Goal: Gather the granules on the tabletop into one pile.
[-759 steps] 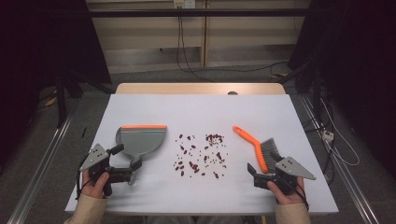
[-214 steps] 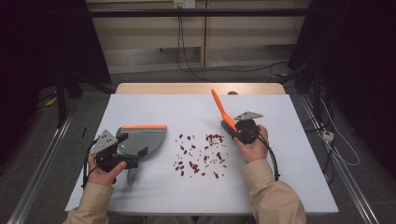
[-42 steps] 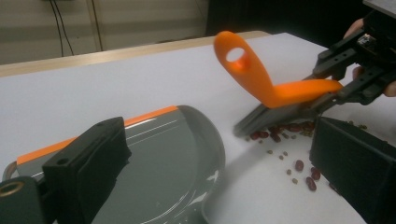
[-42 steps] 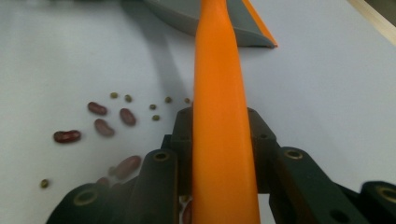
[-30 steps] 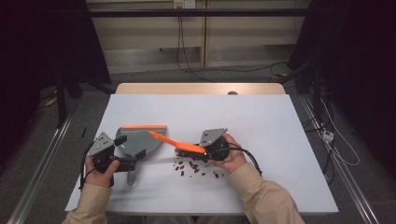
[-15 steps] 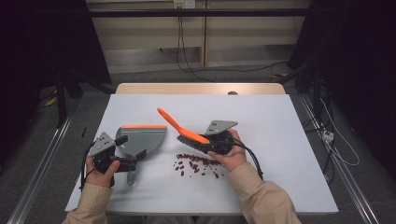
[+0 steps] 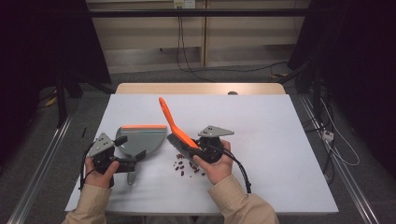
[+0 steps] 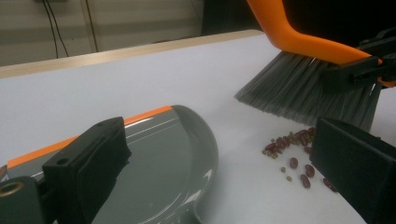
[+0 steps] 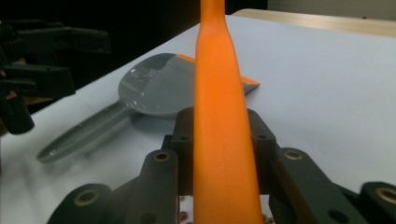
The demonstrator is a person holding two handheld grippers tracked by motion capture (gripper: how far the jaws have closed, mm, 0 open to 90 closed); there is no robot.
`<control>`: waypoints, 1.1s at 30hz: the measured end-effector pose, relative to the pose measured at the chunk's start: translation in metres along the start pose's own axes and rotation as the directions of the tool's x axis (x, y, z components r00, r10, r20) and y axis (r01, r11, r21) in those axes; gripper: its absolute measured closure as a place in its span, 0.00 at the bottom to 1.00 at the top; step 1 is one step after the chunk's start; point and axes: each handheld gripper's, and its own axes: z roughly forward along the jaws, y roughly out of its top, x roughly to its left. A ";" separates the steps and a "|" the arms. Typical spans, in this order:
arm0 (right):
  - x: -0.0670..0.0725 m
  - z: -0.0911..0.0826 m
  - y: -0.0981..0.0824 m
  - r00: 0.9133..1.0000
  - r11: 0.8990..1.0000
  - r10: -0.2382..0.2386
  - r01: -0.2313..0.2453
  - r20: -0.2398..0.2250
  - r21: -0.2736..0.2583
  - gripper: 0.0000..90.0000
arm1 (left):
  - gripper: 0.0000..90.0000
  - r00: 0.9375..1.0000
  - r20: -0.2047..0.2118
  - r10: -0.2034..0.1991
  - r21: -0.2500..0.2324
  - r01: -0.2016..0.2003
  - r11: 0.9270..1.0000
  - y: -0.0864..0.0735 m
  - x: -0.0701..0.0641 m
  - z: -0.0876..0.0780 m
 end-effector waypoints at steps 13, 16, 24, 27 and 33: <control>0.019 0.004 -0.012 0.997 0.997 0.071 -0.071 0.006 -0.003 0.80 | 0.05 1.000 -0.003 0.005 -0.001 -0.005 1.000 0.000 0.000 0.000; 0.024 0.006 -0.014 0.996 0.996 0.086 -0.086 0.000 -0.007 0.80 | 0.05 1.000 -0.003 0.009 0.003 -0.009 1.000 0.000 -0.001 0.000; 0.041 0.021 -0.023 0.994 0.994 0.106 -0.105 -0.012 0.014 0.80 | 0.05 1.000 -0.005 0.010 0.003 -0.010 1.000 0.000 0.000 0.000; 0.043 0.028 -0.032 0.993 0.992 0.119 -0.118 -0.007 0.048 0.80 | 0.05 1.000 -0.004 0.012 0.002 -0.012 1.000 0.000 -0.001 0.000; 0.036 0.028 -0.036 0.988 0.985 0.133 -0.141 0.082 0.099 0.80 | 0.05 1.000 -0.005 0.019 0.006 -0.019 1.000 0.000 -0.001 0.000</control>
